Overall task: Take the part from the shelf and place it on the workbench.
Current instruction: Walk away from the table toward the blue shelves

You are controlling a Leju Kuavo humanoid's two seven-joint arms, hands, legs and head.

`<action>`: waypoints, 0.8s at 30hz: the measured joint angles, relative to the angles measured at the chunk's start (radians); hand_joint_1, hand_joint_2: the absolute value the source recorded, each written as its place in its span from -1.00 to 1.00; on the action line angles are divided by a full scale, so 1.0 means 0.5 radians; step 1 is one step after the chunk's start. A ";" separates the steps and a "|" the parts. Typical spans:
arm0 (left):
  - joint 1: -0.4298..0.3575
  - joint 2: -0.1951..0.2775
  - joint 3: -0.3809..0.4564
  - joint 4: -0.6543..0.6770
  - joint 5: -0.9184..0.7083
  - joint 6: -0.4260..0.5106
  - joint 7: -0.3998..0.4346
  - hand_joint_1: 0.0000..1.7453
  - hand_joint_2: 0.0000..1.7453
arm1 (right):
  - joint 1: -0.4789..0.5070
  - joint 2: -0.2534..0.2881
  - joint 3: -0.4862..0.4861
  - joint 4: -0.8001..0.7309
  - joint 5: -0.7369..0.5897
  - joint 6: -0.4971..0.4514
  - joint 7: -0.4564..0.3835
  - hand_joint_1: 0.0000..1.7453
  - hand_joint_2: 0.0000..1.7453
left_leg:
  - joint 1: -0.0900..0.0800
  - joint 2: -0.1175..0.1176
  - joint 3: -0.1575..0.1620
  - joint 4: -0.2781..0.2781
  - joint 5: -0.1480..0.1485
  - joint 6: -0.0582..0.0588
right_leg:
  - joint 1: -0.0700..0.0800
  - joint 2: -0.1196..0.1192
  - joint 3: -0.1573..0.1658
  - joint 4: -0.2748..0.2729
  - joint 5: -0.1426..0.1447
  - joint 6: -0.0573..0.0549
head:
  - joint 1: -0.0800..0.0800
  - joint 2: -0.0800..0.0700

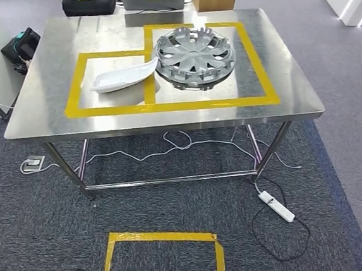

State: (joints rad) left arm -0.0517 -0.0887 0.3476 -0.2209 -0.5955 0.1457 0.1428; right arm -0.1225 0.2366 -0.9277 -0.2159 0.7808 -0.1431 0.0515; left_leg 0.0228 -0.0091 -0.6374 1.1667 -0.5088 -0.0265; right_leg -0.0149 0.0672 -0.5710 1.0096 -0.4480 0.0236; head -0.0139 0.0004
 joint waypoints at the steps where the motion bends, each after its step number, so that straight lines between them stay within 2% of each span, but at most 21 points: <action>1: -0.001 0.000 -0.004 0.000 -0.028 -0.006 0.013 -1.00 -1.00 | -0.003 0.001 -0.001 0.000 -0.010 0.001 0.000 -1.00 -1.00 | -0.001 -0.040 0.076 -0.143 0.053 0.013 | 0.003 0.022 -0.003 0.002 0.003 0.007 | 0.000 0.000; 2: -0.002 -0.002 -0.012 0.001 -0.060 -0.009 0.026 -1.00 -1.00 | -0.008 0.002 -0.001 0.000 -0.020 0.001 0.001 -1.00 -1.00 | 0.000 -0.072 0.134 -0.255 0.085 0.018 | 0.005 0.045 -0.009 0.005 0.006 0.016 | 0.000 0.000; 4: -0.009 -0.009 -0.040 0.002 -0.140 -0.017 0.054 -1.00 -1.00 | -0.013 0.003 -0.003 0.000 -0.044 0.002 0.008 -1.00 -1.00 | -0.004 -0.102 0.177 -0.348 0.096 0.022 | 0.004 0.081 -0.024 0.003 0.016 0.042 | 0.001 0.000; 5: -0.013 -0.014 -0.059 0.003 -0.181 -0.022 0.066 -1.00 -1.00 | -0.013 0.003 -0.006 0.000 -0.056 0.003 0.013 -1.00 -1.00 | -0.005 -0.086 0.176 -0.353 0.100 0.025 | -0.001 0.097 -0.035 -0.003 0.023 0.057 | 0.001 0.000; 6: -0.019 -0.019 -0.080 0.003 -0.219 -0.028 0.077 -1.00 -1.00 | -0.011 0.003 -0.009 0.000 -0.067 0.003 0.017 -1.00 -1.00 | -0.007 -0.068 0.175 -0.358 0.106 0.036 | -0.006 0.091 -0.043 -0.005 0.025 0.069 | 0.002 0.000; 7: -0.023 -0.022 -0.101 0.003 -0.250 -0.031 0.085 -1.00 -1.00 | -0.010 0.004 -0.013 0.000 -0.077 0.003 0.020 -1.00 -1.00 | -0.008 -0.050 0.175 -0.363 0.113 0.050 | -0.007 0.056 -0.058 0.014 0.008 0.079 | 0.005 0.000; 8: -0.027 -0.026 -0.120 0.003 -0.274 -0.033 0.091 -1.00 -1.00 | -0.011 0.005 -0.016 0.000 -0.085 0.003 0.023 -1.00 -1.00 | -0.008 -0.029 0.174 -0.369 0.118 0.064 | -0.006 0.008 -0.091 0.073 -0.035 0.087 | 0.012 0.000; 10: -0.025 -0.031 -0.151 0.004 -0.302 -0.027 0.100 -1.00 -1.00 | -0.019 0.008 -0.019 0.000 -0.097 0.002 0.025 -1.00 -1.00 | -0.017 0.018 0.170 -0.371 0.121 0.081 | -0.003 -0.092 -0.199 0.322 -0.178 0.097 | 0.023 0.000; 11: -0.020 -0.033 -0.160 0.005 -0.308 -0.019 0.103 -1.00 -1.00 | -0.022 0.010 -0.019 0.000 -0.100 0.000 0.024 -1.00 -1.00 | -0.023 0.045 0.169 -0.371 0.122 0.085 | -0.003 -0.110 -0.261 0.464 -0.244 0.102 | 0.025 0.000; 12: -0.014 -0.034 -0.164 0.006 -0.310 -0.010 0.105 -1.00 -1.00 | -0.022 0.011 -0.020 0.000 -0.103 -0.002 0.022 -1.00 -1.00 | -0.028 0.071 0.167 -0.370 0.123 0.087 | -0.003 -0.117 -0.299 0.562 -0.279 0.104 | 0.024 0.000; 13: -0.010 -0.035 -0.166 0.007 -0.310 -0.002 0.105 -1.00 -1.00 | -0.019 0.012 -0.020 0.000 -0.104 -0.003 0.020 -1.00 -1.00 | -0.032 0.096 0.166 -0.370 0.123 0.088 | -0.002 -0.121 -0.299 0.586 -0.276 0.104 | 0.024 0.000; 14: -0.007 -0.036 -0.166 0.008 -0.306 0.005 0.105 -1.00 -1.00 | -0.017 0.013 -0.021 0.000 -0.103 -0.003 0.018 -1.00 -1.00 | -0.034 0.118 0.166 -0.370 0.124 0.089 | 0.000 -0.128 -0.253 0.521 -0.236 0.101 | 0.024 0.000; 15: -0.007 -0.037 -0.165 0.008 -0.300 0.007 0.106 -1.00 -1.00 | -0.016 0.013 -0.022 0.000 -0.099 -0.003 0.017 -1.00 -1.00 | -0.035 0.138 0.168 -0.369 0.123 0.088 | 0.003 -0.152 -0.168 0.386 -0.176 0.095 | 0.024 0.000; 17: -0.007 -0.038 -0.165 0.009 -0.275 0.001 0.110 -1.00 -1.00 | -0.023 0.013 -0.024 0.000 -0.089 0.002 0.017 -1.00 -1.00 | -0.044 0.171 0.172 -0.364 0.120 0.078 | 0.013 -0.242 0.002 0.096 -0.081 0.078 | 0.023 0.000; 18: -0.006 -0.038 -0.164 0.010 -0.259 -0.006 0.120 -1.00 -1.00 | -0.028 0.013 -0.024 0.000 -0.083 0.005 0.017 -1.00 -1.00 | -0.048 0.186 0.174 -0.361 0.120 0.069 | 0.018 -0.272 0.043 0.017 -0.060 0.067 | 0.018 0.000; 19: -0.007 -0.039 -0.162 0.011 -0.242 -0.013 0.136 -1.00 -1.00 | -0.033 0.013 -0.024 0.000 -0.078 0.007 0.018 -1.00 -1.00 | -0.051 0.201 0.176 -0.359 0.121 0.058 | 0.023 -0.281 0.050 -0.009 -0.055 0.058 | 0.015 0.000; 21: -0.007 -0.043 -0.155 0.012 -0.211 -0.018 0.174 -1.00 -1.00 | -0.034 0.013 -0.024 0.000 -0.069 0.010 0.022 -1.00 -1.00 | -0.046 0.223 0.178 -0.360 0.120 0.033 | 0.023 -0.236 0.039 -0.010 -0.040 0.033 | 0.009 0.000; 23: -0.006 -0.046 -0.146 0.012 -0.195 -0.018 0.195 -1.00 -1.00 | -0.035 0.013 -0.024 0.000 -0.063 0.009 0.024 -1.00 -1.00 | -0.038 0.160 0.156 -0.302 0.064 0.006 | 0.014 -0.195 0.039 -0.020 -0.019 0.006 | 0.006 0.000; 24: -0.005 -0.046 -0.143 0.013 -0.192 -0.018 0.198 -1.00 -1.00 | -0.038 0.013 -0.024 0.000 -0.061 0.008 0.024 -1.00 -1.00 | -0.034 0.109 0.120 -0.216 0.003 -0.004 | 0.008 -0.175 0.038 -0.024 -0.007 -0.005 | 0.004 0.000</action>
State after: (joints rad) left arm -0.0541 -0.1118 0.2761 -0.2143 -0.6913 0.1366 0.2417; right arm -0.1413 0.2430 -0.9397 -0.2159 0.7504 -0.1388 0.0637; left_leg 0.0057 0.0454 -0.5777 1.0587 -0.5073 -0.0285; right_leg -0.0108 -0.0201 -0.5521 0.9974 -0.4516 0.0209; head -0.0119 0.0004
